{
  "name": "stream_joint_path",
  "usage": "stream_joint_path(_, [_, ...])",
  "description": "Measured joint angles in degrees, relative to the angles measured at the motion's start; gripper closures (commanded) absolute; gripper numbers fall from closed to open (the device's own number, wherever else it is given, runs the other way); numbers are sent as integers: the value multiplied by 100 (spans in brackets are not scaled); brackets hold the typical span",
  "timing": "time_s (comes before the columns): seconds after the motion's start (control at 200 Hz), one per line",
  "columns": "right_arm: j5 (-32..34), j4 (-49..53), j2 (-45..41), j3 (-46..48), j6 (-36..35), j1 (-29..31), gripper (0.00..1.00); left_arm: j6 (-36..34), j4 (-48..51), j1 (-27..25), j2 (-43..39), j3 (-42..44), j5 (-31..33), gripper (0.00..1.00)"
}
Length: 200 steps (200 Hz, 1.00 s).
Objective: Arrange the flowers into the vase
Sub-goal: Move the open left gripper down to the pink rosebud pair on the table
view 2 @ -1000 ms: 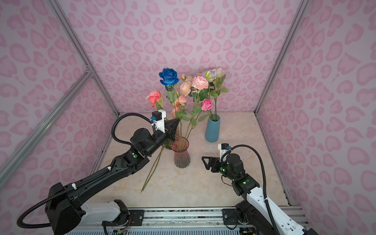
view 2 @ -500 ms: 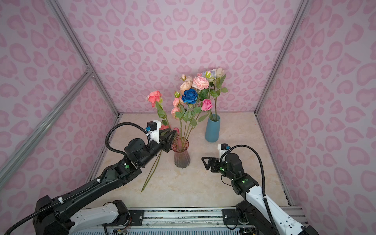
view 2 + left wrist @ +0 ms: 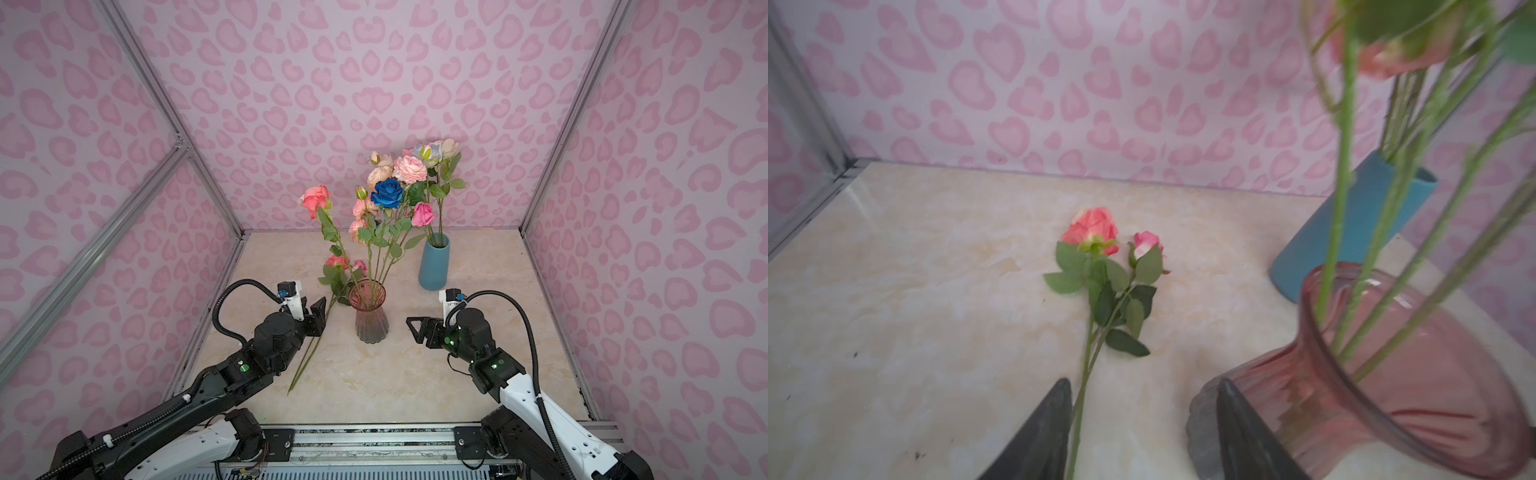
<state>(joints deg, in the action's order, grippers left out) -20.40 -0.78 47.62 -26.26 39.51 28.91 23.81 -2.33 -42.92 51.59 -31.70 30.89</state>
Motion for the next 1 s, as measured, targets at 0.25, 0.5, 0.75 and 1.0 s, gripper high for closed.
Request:
stream_joint_path(0.25, [42,-133,212,-20,46,122,22,612,1029,861,1464,-490,-516,53])
stream_joint_path(0.5, [127,-166,133,101,83,173,22,492,1633,1473,3405,-1626,-1499,55])
stream_joint_path(0.75, [282,72,66,15,-26,173,21,142,1867,1517,4542,-2365,-1958,58])
stream_joint_path(1.0, [448,129,85,101,-157,144,21,9,1963,1749,4767,-2345,-2234,72])
